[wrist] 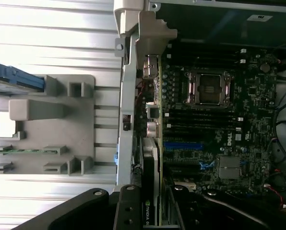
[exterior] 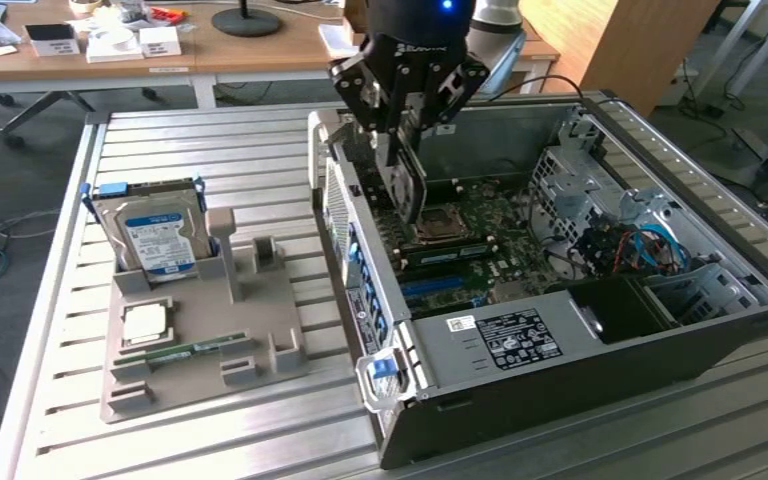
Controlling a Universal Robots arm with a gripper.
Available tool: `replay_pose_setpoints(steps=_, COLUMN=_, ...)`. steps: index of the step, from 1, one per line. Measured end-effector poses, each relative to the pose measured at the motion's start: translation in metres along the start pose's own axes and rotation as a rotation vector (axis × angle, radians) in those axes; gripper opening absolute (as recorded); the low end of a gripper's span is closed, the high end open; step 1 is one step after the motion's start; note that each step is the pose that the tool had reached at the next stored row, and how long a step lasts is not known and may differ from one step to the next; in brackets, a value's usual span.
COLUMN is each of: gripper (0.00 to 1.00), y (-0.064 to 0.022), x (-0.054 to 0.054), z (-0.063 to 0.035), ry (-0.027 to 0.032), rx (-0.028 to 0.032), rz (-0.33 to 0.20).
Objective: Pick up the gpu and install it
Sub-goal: 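Pick up the gpu and move the gpu toward the slot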
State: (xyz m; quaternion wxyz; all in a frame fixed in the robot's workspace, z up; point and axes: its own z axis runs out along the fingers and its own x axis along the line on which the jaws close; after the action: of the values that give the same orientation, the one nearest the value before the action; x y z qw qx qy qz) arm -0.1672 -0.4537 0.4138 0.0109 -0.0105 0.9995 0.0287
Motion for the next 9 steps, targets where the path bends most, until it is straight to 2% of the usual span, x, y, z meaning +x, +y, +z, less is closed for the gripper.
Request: replay_pose_setpoints(steps=9, gripper=0.27, y=0.0002, x=-0.026, z=0.0006, ry=0.0, rx=0.0, rz=0.0)
